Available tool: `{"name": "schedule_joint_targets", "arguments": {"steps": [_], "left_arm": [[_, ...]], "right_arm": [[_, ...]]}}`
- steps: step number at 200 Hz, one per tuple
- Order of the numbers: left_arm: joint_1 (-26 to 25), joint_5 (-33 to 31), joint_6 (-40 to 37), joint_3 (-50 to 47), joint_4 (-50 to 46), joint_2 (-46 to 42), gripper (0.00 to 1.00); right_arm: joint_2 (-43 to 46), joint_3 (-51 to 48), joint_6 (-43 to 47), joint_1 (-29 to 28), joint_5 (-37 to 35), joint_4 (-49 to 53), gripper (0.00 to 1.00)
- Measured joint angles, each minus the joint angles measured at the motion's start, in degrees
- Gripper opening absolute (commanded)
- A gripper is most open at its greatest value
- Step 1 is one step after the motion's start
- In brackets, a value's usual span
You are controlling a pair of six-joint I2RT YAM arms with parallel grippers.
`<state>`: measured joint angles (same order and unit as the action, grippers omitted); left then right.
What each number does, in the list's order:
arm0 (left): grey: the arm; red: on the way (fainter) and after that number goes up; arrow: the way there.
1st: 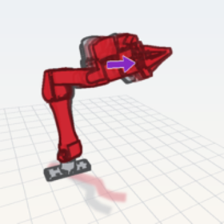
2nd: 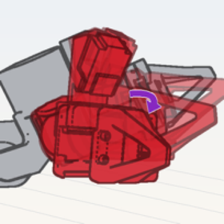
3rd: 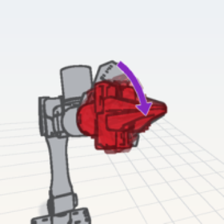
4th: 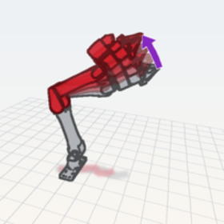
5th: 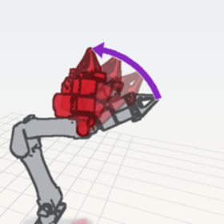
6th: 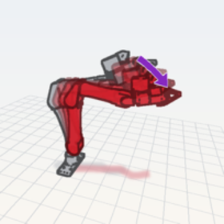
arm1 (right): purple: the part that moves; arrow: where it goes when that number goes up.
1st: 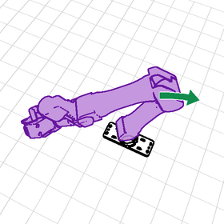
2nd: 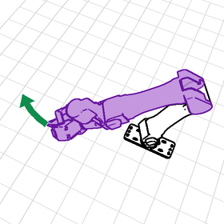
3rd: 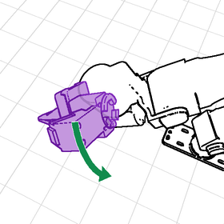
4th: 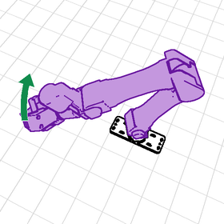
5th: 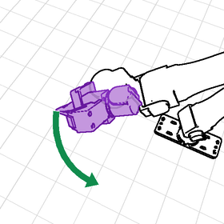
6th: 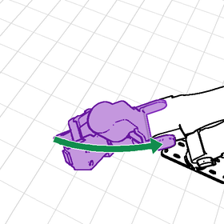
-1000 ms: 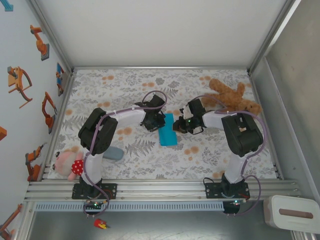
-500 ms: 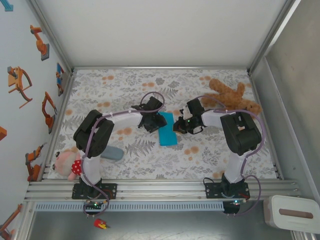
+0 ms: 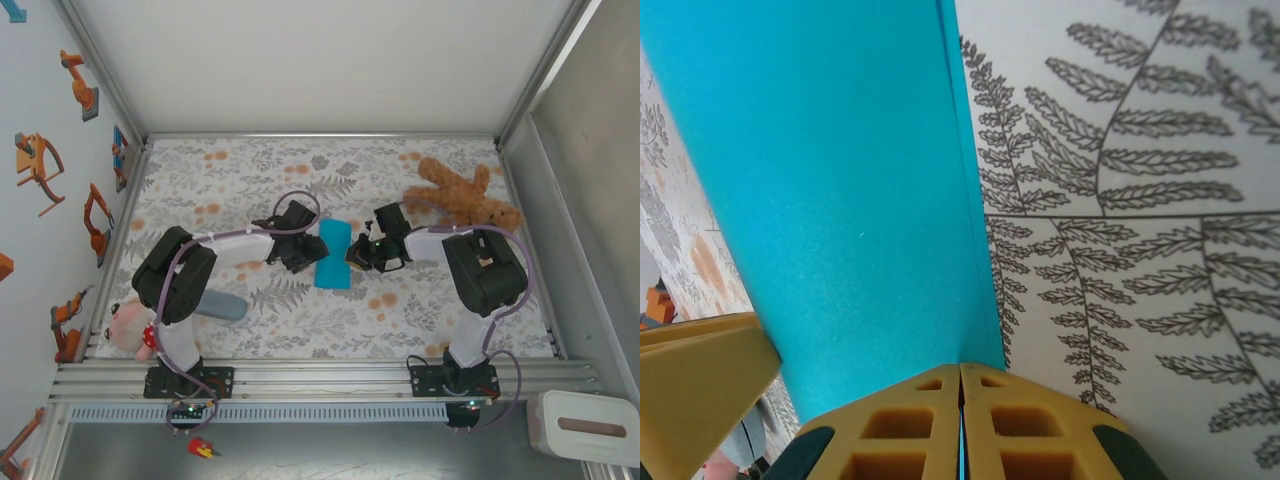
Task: Fold a paper plane with a square sheet of paper (pick it up from the middle)
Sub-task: First fold in half a square sheet of paper at the center of the table.
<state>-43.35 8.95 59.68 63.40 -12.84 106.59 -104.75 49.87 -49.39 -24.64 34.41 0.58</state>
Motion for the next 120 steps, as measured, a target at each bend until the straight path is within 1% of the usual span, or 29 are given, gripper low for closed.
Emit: {"name": "schedule_joint_targets", "arguments": {"steps": [41,53,83,120], "left_arm": [[-0.1,0.1,-2.1,4.1,-2.2,2.9,0.50],[-0.1,0.1,-2.5,4.5,-2.8,3.1,0.48],[-0.1,-0.1,-3.0,5.6,-4.7,3.8,0.43],[-0.1,-0.5,-3.0,6.3,-6.0,4.3,0.43]], "right_arm": [[0.0,0.0,-0.3,0.0,0.0,0.0,0.09],[0.0,0.0,-0.3,0.0,0.0,0.0,0.10],[0.1,0.2,-0.1,0.0,0.1,0.2,0.13],[1.4,0.2,0.3,0.2,-0.8,0.7,0.18]]}}
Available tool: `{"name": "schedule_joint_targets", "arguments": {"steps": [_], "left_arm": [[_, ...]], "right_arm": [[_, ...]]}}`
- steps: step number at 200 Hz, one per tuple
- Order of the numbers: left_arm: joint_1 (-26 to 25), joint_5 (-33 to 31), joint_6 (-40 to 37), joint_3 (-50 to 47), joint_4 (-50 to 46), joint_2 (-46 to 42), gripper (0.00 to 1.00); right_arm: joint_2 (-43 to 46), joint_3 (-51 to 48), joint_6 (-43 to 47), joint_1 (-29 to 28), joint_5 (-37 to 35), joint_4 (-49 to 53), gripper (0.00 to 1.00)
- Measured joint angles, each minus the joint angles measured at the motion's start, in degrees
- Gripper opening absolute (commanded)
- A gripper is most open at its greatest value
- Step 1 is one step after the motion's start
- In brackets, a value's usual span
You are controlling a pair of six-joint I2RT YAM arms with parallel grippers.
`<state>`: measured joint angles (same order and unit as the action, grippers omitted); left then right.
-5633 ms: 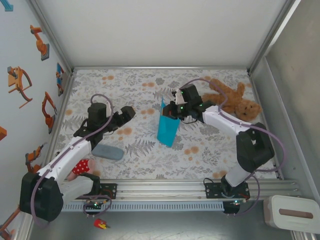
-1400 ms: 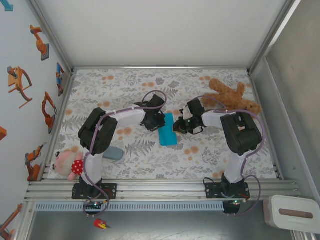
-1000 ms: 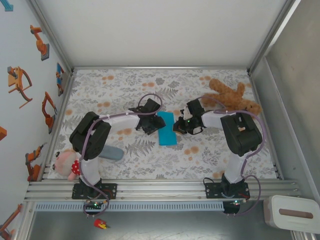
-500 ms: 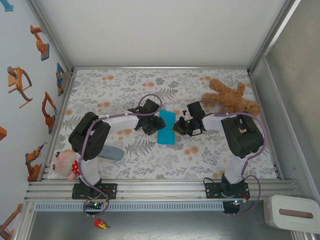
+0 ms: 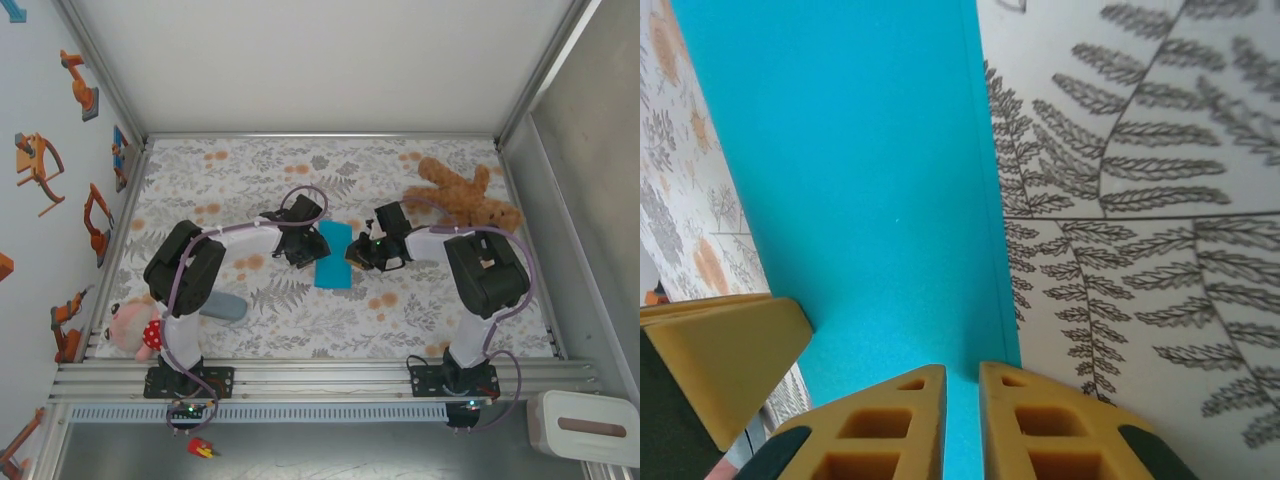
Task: Fold a paper plane with a square sheet of paper (pick it up from the middle)
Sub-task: First fold in half a square sheet of paper at the center of the table.
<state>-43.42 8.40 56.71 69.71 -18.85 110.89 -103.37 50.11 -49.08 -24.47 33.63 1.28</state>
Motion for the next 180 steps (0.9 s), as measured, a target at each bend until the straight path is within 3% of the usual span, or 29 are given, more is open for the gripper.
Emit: {"name": "schedule_joint_targets", "arguments": {"steps": [51,180], "left_arm": [[0.0,-0.5,0.0,2.9,-3.6,1.7,0.43],[-0.1,-0.7,-1.4,7.6,-9.3,4.4,0.43]], "right_arm": [[4.6,0.0,0.5,2.0,-1.4,0.3,0.19],[4.9,-0.5,1.1,3.3,-3.3,0.4,0.19]]}}
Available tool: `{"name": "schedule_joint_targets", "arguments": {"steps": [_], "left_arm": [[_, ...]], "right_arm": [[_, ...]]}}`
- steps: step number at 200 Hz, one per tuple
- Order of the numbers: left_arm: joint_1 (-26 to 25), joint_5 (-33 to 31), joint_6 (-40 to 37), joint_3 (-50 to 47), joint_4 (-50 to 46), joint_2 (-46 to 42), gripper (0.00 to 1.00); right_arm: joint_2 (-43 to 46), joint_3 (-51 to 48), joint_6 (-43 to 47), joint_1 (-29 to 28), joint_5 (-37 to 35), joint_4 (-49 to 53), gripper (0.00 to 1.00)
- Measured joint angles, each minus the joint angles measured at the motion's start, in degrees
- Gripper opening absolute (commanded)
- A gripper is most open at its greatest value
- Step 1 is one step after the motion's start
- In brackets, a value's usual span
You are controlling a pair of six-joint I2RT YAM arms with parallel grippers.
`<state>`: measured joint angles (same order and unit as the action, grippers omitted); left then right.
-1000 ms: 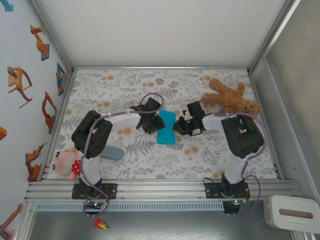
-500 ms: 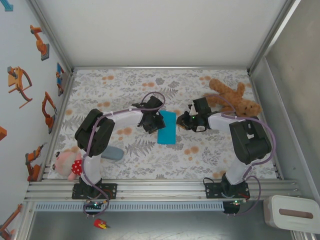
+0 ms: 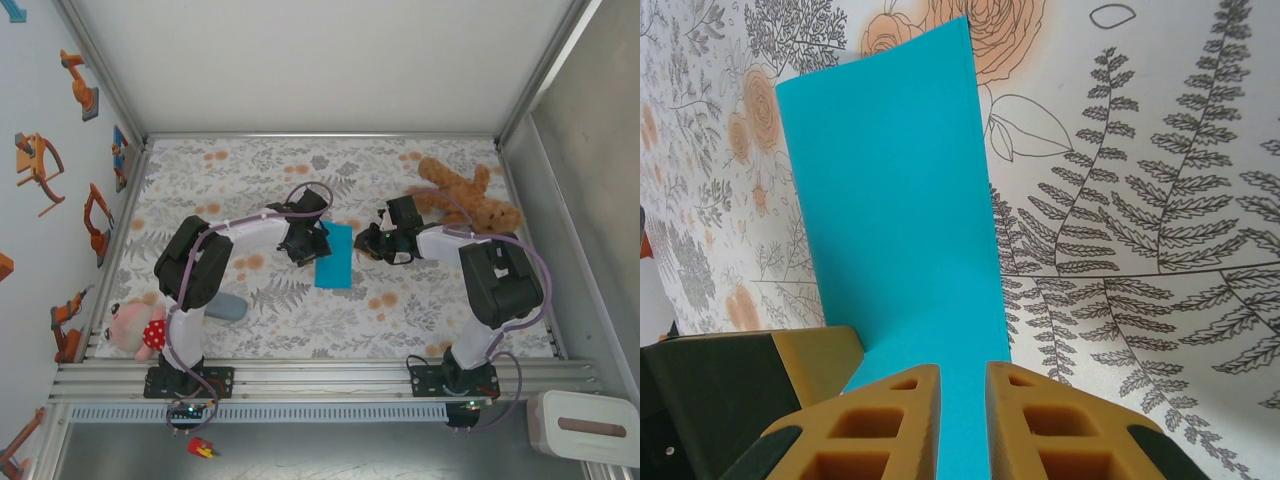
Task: Fold a paper plane with a square sheet of paper (pick it up from the middle)
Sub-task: First fold in half a square sheet of paper at the center of the table, then hold the square sheet of paper at the center of the table.
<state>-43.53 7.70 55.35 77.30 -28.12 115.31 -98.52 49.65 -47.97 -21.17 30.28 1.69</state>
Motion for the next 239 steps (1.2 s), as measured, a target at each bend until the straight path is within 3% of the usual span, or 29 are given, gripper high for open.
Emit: {"name": "schedule_joint_targets", "arguments": {"steps": [127,239], "left_arm": [[-0.3,-0.6,0.9,1.7,-1.9,1.1,0.45],[-0.3,-0.4,-0.8,3.3,-3.8,2.0,0.44]], "right_arm": [[0.2,-0.9,0.2,0.2,-0.5,-0.2,0.18],[-1.0,-0.9,1.0,0.2,3.4,-2.7,0.15]]}}
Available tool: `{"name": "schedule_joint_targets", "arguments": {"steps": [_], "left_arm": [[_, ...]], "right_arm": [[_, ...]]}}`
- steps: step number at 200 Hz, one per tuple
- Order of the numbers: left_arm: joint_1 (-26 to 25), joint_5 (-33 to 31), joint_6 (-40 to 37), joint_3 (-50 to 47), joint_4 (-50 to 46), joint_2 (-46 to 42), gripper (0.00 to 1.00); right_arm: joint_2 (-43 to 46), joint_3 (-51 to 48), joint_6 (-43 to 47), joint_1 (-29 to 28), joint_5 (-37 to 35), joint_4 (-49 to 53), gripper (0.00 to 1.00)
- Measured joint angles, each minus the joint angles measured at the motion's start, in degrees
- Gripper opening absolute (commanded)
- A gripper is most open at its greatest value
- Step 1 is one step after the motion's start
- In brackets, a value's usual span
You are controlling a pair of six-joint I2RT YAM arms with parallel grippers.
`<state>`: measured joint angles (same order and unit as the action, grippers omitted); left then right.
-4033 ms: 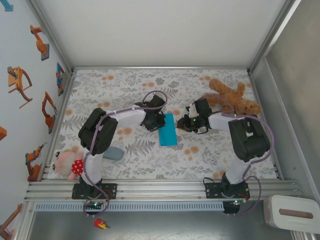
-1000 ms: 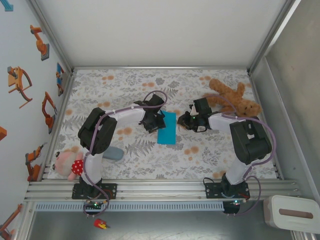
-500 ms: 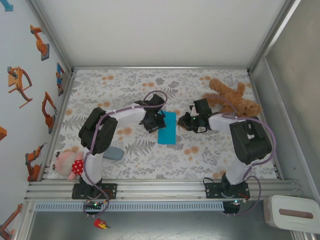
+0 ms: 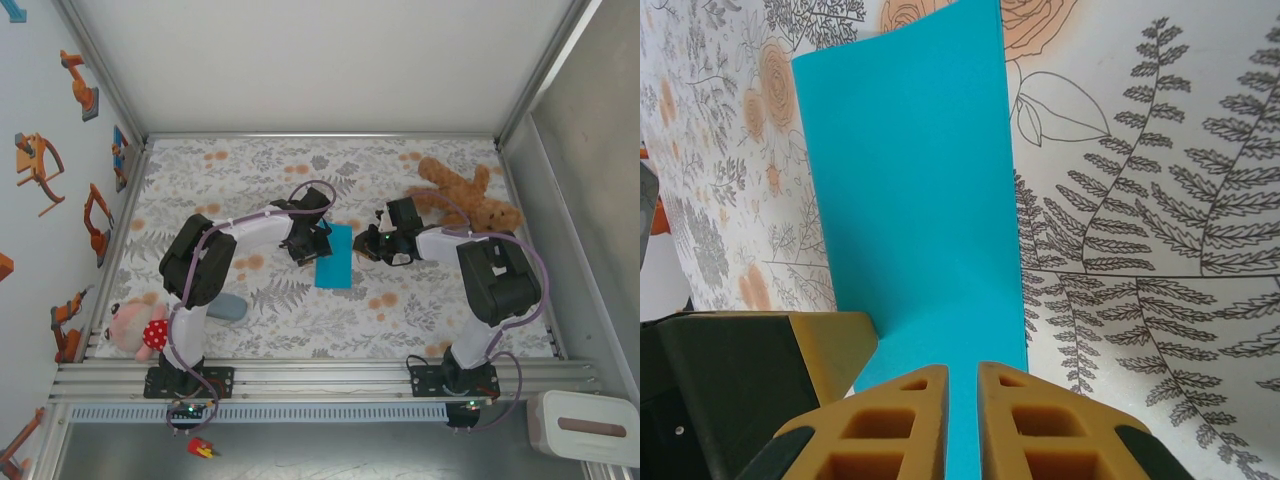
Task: Fold a paper plane with a square sheet of paper (pick it up from the middle)
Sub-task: Hold the square sheet of paper at the center of the table.
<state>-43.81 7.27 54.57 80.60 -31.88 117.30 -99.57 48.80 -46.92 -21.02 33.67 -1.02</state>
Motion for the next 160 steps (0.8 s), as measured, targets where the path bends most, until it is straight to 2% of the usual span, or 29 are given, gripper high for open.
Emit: {"name": "schedule_joint_targets", "arguments": {"steps": [160], "left_arm": [[0.0,0.1,-0.1,1.5,-1.7,1.2,0.45]], "right_arm": [[-5.3,1.4,0.8,-2.4,4.5,-1.0,0.13]]}}
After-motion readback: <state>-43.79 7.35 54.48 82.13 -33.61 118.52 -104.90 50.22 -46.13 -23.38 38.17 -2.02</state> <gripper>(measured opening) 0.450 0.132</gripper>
